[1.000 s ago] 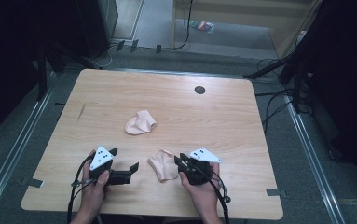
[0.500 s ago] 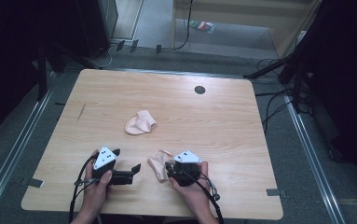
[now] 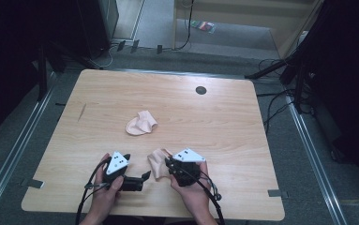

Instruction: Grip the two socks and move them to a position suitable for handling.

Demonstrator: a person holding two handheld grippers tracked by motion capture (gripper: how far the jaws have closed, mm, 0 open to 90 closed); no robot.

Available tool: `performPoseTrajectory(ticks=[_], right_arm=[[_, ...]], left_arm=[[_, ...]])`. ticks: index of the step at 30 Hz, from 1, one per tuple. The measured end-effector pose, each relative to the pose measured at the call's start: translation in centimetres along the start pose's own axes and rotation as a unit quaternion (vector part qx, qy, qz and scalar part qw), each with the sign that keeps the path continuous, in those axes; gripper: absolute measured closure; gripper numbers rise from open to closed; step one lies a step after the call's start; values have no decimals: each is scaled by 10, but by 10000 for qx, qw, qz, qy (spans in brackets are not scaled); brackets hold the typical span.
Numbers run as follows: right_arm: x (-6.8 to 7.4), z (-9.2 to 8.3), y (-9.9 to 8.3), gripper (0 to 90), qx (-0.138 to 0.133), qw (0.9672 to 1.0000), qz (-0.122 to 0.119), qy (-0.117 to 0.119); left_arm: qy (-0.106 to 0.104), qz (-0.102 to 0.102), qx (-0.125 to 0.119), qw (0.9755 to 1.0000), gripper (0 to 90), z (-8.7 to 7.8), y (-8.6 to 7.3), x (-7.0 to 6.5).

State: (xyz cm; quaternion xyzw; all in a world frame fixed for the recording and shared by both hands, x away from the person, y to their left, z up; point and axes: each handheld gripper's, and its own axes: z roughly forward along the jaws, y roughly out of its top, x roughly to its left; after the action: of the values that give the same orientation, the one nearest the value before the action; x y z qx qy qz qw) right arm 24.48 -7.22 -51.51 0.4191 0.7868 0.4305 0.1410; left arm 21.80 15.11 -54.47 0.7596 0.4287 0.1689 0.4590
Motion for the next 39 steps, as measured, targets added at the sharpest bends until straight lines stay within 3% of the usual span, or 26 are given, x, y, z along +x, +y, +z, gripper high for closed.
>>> performPoseTrajectory(ticks=[1,2,6,8,10,14,15,16,17,18,19,20,23,24,26,27,28,29,30,31,32,35,36,39], right_arm=[[0,0,0,846,0,10000,0,0],[2,-3,6,846,-72,9999,33,111],[4,-9,14,845,-197,9994,118,270],[6,-12,18,845,-256,9987,142,418],[11,-18,25,845,-390,9970,205,633],[15,-24,33,844,-542,9943,225,895],[18,-28,37,844,-630,9919,245,1079],[19,-30,39,844,-672,9902,277,1191],[19,-30,39,844,-672,9902,277,1191],[19,-34,41,844,-742,9862,342,1438],[19,-36,42,844,-787,9853,343,1476],[19,-36,42,844,-787,9853,343,1476],[9,-41,42,845,-869,9851,450,1415],[1,-41,39,847,-847,9866,556,1280],[-9,-36,32,851,-695,9902,669,1006],[-9,-36,32,851,-695,9902,669,1006],[-17,-27,22,854,-508,9919,754,892],[-17,-27,22,854,-508,9919,754,892],[-21,-16,12,857,-300,9942,731,730],[-21,-16,12,857,-300,9942,731,730],[-24,-9,6,859,-105,9947,798,647],[-29,-6,1,861,7,9950,834,550],[-34,-3,-1,861,107,9950,849,512],[-38,0,-5,861,214,9951,851,461]], left_arm=[[0,0,0,10000,13,0,0,0],[-8,149,45,9999,13,3,0,-9],[-118,141,148,9997,13,8,2,-16],[169,108,341,9992,24,14,3,-19],[323,-22,541,9980,100,19,3,-17],[281,-136,418,9986,168,18,5,-15],[240,-132,330,9991,282,17,5,-15],[197,-136,161,9996,318,15,6,-15],[197,-136,161,9996,375,15,6,-15],[314,-34,70,9995,463,13,7,-14],[314,-34,70,9995,568,13,7,-14],[401,71,42,9992,568,11,7,-12],[719,368,16,9967,787,2,6,-1],[1010,511,-15,9936,875,-7,6,8],[1219,722,-2,9899,891,-15,7,15],[1219,722,-2,9899,894,-15,7,15],[1366,1091,53,9846,896,-19,7,16],[1366,1091,53,9846,896,-19,7,16],[1537,1443,197,9773,897,-18,5,13],[1537,1443,197,9773,897,-18,5,13],[1594,1610,386,9732,898,-15,0,11],[1570,1624,546,9726,897,-13,-4,11],[1392,1599,674,9749,894,-10,-5,10],[1231,1627,723,9763,820,-9,-6,9]])
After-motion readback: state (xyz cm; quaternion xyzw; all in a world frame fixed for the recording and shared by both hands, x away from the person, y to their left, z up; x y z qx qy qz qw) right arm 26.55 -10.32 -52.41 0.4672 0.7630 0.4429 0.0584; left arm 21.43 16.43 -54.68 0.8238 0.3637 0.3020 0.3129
